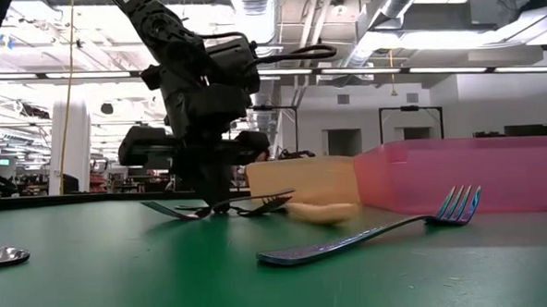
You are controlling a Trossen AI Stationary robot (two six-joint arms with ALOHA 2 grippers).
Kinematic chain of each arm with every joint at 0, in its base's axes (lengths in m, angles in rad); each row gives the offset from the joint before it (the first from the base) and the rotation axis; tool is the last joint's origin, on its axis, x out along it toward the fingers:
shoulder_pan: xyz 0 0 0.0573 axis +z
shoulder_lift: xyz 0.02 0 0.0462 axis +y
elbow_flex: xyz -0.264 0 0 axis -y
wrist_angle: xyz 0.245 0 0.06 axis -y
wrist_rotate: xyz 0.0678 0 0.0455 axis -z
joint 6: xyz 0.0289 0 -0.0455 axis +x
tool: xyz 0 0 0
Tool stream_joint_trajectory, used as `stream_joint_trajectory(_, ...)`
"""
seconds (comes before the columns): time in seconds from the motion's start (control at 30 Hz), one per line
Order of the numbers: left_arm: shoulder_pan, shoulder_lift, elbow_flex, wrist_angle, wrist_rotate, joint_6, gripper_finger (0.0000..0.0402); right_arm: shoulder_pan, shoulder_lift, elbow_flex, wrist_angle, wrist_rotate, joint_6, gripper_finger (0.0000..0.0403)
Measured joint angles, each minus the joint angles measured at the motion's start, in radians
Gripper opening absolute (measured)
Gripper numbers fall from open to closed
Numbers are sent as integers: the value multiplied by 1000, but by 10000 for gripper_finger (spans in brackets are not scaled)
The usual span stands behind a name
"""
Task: Sort silverware by color (type)
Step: Put the black fork into the blue bin
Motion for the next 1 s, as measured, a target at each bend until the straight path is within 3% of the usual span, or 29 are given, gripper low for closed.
stream_joint_trajectory(0.67, -108, -63, -3, -204, -377, -223, 0, 0, 0, 0, 10, 0, -1, 169)
stream_joint_trajectory(1.0, -107, -142, -8, -360, -496, -307, 0, 0, 0, 0, 25, 0, -3, 169)
